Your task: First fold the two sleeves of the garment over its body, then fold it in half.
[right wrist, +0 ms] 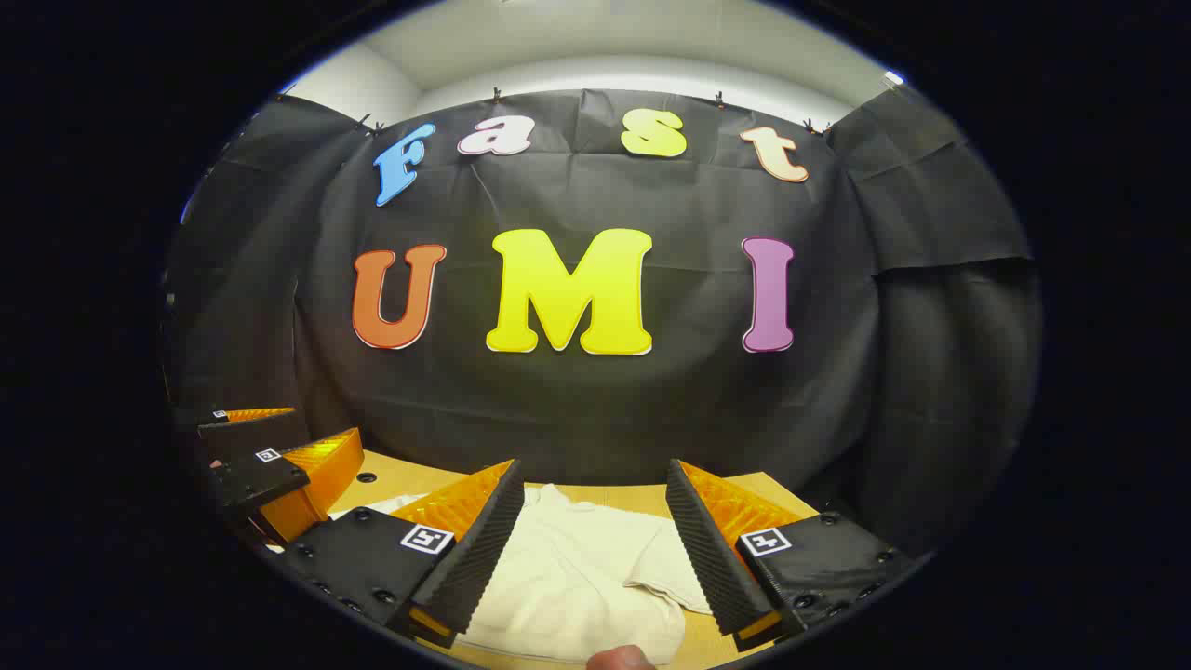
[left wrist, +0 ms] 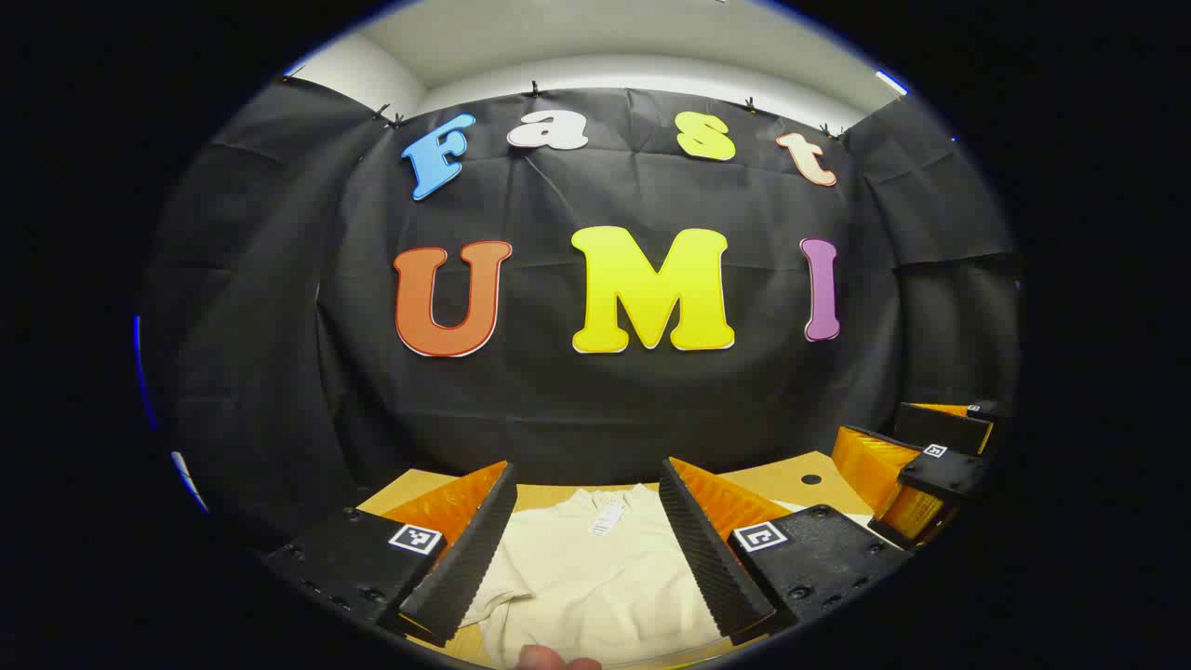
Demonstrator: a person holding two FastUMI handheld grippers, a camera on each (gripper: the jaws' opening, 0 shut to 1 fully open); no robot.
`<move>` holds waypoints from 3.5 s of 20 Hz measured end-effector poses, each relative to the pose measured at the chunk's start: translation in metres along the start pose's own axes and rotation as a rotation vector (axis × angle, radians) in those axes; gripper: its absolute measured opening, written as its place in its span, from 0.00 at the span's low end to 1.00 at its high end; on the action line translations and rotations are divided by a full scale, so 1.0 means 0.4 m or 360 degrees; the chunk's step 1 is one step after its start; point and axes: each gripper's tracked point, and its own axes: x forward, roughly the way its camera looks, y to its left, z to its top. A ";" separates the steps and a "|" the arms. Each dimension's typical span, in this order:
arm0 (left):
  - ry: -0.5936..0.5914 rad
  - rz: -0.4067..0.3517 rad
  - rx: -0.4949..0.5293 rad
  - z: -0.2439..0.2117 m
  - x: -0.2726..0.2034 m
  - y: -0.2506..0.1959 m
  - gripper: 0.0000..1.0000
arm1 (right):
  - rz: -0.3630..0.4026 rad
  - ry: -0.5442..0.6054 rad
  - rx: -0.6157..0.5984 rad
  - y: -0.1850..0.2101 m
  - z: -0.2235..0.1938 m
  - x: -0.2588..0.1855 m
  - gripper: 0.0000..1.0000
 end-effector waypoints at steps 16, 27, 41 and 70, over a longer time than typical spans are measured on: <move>0.0020 0.0022 -0.0006 -0.004 0.001 -0.037 0.97 | -0.0024 -0.0014 0.0054 -0.083 0.012 0.020 0.96; 0.0078 -0.0053 -0.0013 -0.018 -0.022 -0.096 0.98 | -0.0081 0.0065 -0.0029 -0.265 -0.033 0.003 0.96; 0.0189 -0.0332 0.0062 -0.069 -0.027 -0.329 0.98 | -0.0404 0.0622 -0.0064 -0.806 -0.400 -0.143 0.96; 0.0271 -0.0265 0.0173 -0.100 -0.028 -0.273 0.98 | -0.0542 0.1201 0.0348 -0.915 -0.773 -0.161 0.04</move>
